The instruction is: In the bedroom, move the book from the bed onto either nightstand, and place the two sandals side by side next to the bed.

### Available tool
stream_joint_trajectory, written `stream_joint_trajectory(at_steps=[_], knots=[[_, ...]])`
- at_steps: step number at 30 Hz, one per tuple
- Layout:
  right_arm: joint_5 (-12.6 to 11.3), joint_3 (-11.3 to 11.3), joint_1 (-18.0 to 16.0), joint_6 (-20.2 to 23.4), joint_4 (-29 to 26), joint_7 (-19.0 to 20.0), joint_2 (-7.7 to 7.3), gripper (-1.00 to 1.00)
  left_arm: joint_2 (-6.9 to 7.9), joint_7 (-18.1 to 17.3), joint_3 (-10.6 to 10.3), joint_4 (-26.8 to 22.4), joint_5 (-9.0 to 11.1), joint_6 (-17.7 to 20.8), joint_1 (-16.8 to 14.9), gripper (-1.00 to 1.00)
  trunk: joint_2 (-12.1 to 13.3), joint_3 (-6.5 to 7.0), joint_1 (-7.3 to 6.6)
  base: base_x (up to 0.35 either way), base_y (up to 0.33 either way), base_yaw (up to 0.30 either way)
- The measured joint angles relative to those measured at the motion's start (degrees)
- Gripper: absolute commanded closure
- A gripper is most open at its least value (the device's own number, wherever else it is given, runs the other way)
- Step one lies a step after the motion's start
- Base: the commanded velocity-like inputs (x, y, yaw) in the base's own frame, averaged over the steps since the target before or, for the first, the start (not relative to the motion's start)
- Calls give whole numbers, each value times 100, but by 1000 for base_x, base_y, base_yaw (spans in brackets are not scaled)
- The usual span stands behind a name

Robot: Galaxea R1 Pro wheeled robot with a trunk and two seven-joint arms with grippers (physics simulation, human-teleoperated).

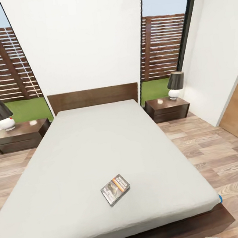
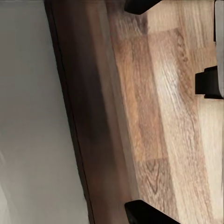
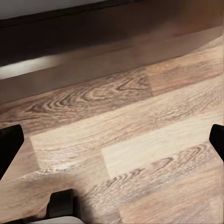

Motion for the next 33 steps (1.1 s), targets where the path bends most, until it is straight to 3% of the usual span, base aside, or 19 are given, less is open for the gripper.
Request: stream_joint_trajectory(at_steps=[17, 33], knots=[[102, -9, 0, -5, 1, -7, -8, -100, -2, 22, 10, -2, 15, 35, -6, -100, 0, -84, 0, 11, -83, 230], [105, -9, 1, 0, 5, -10, -2, -100, -65, 45, 46, 0, 20, 66, -5, -100, 0, -107, 0, 1, -87, 122]])
